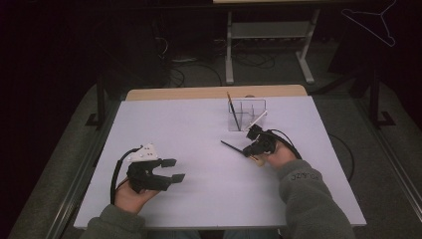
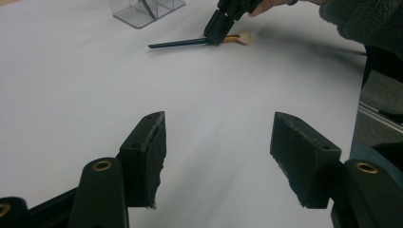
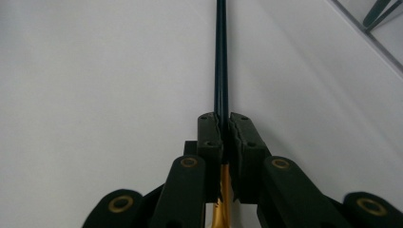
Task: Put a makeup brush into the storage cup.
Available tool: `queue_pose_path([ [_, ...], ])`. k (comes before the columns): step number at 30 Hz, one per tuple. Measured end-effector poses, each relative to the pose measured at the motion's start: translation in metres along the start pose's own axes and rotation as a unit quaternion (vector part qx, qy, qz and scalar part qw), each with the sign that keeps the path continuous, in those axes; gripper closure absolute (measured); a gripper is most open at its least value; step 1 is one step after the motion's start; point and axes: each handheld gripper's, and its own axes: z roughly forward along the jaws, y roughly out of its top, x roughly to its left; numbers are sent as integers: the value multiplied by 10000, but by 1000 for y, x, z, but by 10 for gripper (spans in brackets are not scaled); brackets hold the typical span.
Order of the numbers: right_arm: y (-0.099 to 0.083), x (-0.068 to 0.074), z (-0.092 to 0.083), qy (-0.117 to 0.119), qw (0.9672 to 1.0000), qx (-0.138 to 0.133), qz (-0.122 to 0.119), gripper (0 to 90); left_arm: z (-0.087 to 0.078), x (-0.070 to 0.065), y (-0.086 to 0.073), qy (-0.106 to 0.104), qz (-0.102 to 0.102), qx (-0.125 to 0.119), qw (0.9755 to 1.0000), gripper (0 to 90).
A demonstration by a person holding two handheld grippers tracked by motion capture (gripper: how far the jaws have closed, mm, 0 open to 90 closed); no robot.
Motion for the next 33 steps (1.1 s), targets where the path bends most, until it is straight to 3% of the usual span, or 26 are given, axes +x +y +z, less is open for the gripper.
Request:
queue_pose_path([
  [11,2,14,-26,219,9988,-202,-388,829,1,-2,4,-65,55,54,9999,366],
  [16,7,26,-42,308,9964,-354,-710,828,1,-3,9,-105,136,87,9998,370],
  [21,10,42,-56,389,9935,-342,-1013,828,-1,-6,19,-135,263,146,9995,377],
  [27,17,67,-65,480,9869,-294,-1512,828,0,-11,32,-219,456,221,9985,388],
  [29,19,75,-66,495,9851,-261,-1625,828,2,-13,37,-355,533,332,9974,390],
  [33,24,96,-64,583,9775,-124,-2025,828,5,-14,43,-456,698,514,9952,398],
])
